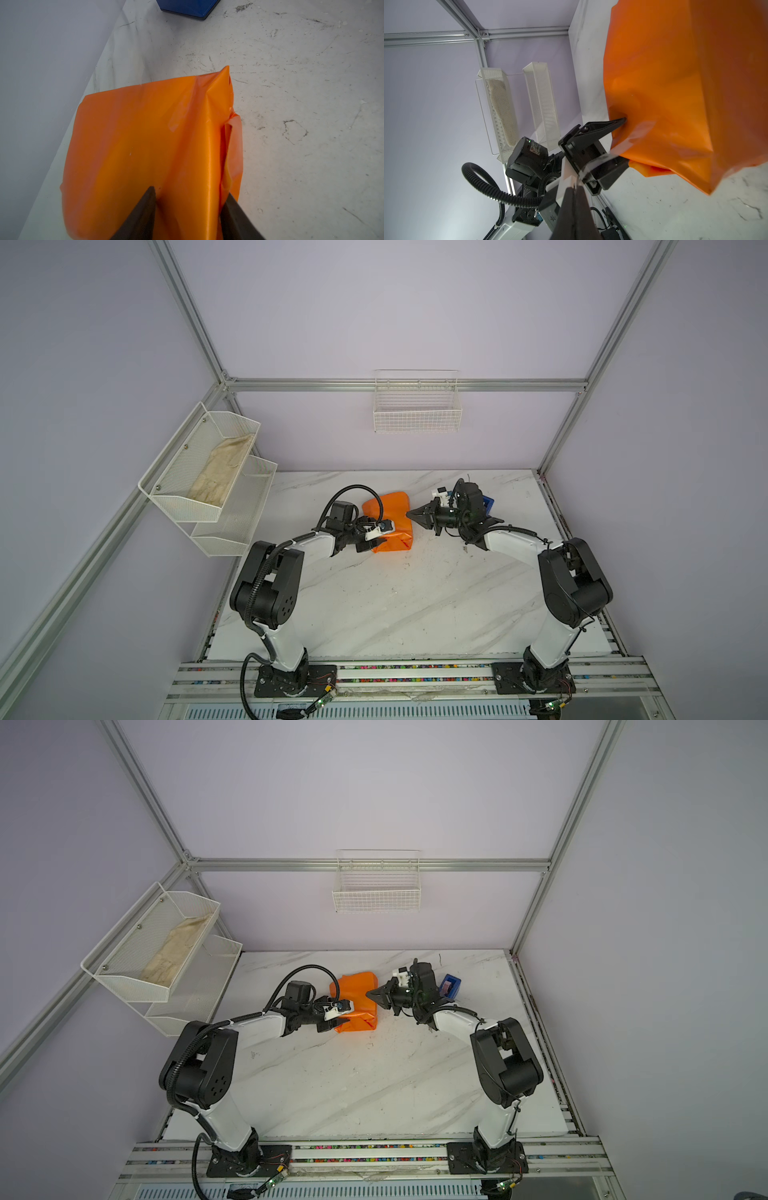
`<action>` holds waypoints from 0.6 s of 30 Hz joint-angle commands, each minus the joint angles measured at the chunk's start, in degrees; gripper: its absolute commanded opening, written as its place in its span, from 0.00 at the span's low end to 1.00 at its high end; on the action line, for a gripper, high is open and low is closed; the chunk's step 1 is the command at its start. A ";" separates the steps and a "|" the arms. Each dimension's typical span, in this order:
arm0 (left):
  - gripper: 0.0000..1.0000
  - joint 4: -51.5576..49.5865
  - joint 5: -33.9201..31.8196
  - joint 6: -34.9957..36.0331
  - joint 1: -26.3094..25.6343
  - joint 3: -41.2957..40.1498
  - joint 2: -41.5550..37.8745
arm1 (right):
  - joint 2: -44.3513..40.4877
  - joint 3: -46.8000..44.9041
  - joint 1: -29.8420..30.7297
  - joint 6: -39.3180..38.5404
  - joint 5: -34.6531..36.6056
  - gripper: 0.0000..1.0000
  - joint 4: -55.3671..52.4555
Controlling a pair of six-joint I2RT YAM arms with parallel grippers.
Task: Wrap a gift box in wrapping paper
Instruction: Stick the wrapping paper to the gift box.
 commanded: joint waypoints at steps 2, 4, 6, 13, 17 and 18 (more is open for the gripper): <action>0.48 -9.19 -3.25 -0.31 0.15 -0.47 3.29 | 4.21 4.15 1.97 5.51 1.10 0.00 5.83; 0.48 -9.11 -3.40 -0.26 0.15 -0.63 3.05 | 5.54 4.07 2.56 5.82 1.73 0.00 6.23; 0.48 -8.92 -3.42 -0.31 0.15 -0.74 2.94 | 6.22 3.24 2.88 5.90 2.51 0.00 6.76; 0.48 -9.02 -3.33 -0.31 0.15 -0.64 2.90 | 8.56 1.84 5.22 8.71 2.79 0.00 11.13; 0.48 -9.00 -3.36 -0.31 0.15 -0.72 2.85 | 7.72 -0.59 6.43 11.00 4.07 0.00 13.60; 0.48 -9.01 -3.34 -0.28 0.15 -0.72 2.92 | 7.38 -1.41 6.87 11.48 4.52 0.00 14.02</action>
